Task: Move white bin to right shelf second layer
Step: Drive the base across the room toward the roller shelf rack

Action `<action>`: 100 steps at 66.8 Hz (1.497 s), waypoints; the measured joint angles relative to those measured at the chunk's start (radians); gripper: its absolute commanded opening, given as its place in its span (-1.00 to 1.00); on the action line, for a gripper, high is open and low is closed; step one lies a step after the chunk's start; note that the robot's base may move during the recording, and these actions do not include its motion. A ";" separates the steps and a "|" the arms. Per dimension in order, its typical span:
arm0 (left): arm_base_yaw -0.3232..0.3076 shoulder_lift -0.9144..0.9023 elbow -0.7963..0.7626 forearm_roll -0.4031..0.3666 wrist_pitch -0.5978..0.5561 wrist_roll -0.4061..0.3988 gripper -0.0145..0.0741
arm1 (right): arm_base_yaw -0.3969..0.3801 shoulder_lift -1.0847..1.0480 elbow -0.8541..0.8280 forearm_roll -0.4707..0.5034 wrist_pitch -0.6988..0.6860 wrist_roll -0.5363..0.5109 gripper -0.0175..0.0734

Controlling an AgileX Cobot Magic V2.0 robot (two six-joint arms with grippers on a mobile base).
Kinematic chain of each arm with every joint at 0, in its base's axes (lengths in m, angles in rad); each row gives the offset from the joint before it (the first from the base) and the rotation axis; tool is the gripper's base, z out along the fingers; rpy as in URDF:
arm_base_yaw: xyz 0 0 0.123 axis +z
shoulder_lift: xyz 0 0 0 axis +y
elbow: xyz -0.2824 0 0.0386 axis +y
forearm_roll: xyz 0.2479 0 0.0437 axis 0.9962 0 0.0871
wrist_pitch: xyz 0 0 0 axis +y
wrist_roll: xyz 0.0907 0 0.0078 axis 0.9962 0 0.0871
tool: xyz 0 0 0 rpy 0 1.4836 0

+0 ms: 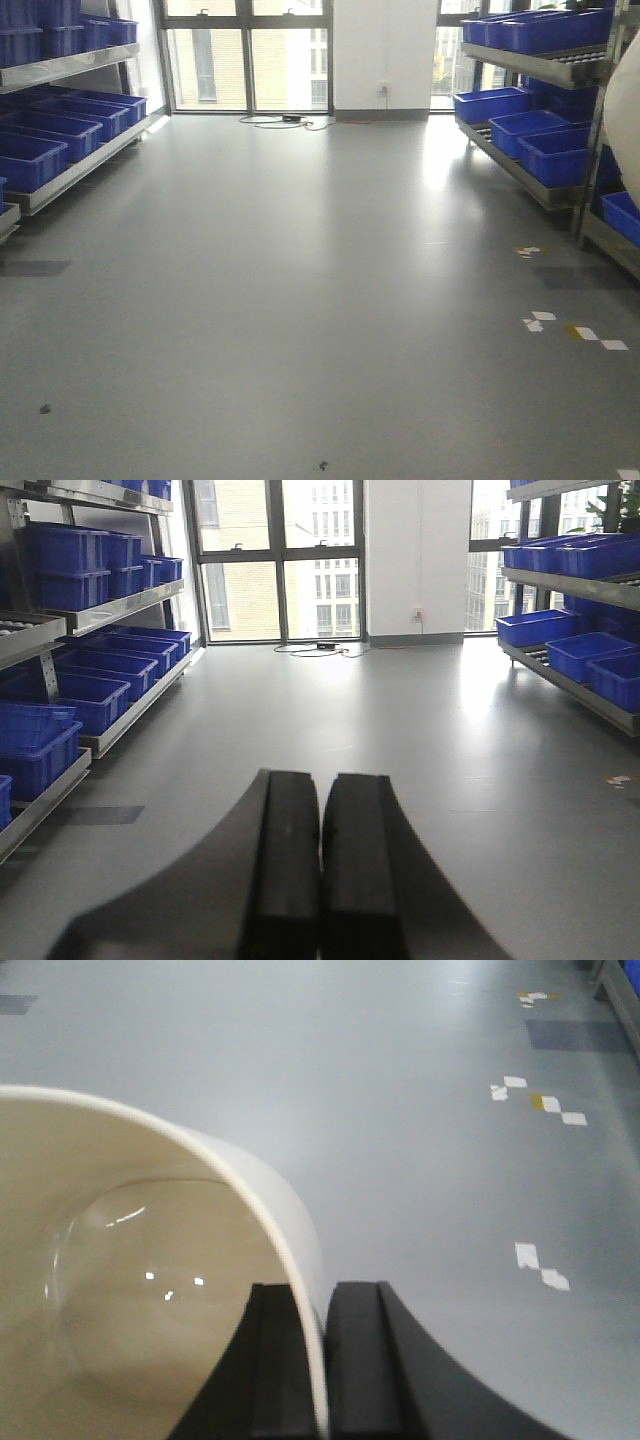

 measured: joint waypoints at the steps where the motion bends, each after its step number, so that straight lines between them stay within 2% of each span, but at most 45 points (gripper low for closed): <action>1: 0.000 0.000 0.000 0.000 0.000 0.000 -0.48 | 0.000 0.000 0.000 0.000 0.000 0.000 -0.42; 100: 0.000 0.000 0.000 0.000 0.000 0.000 -0.48 | 0.000 0.000 0.000 0.000 0.000 0.000 -0.42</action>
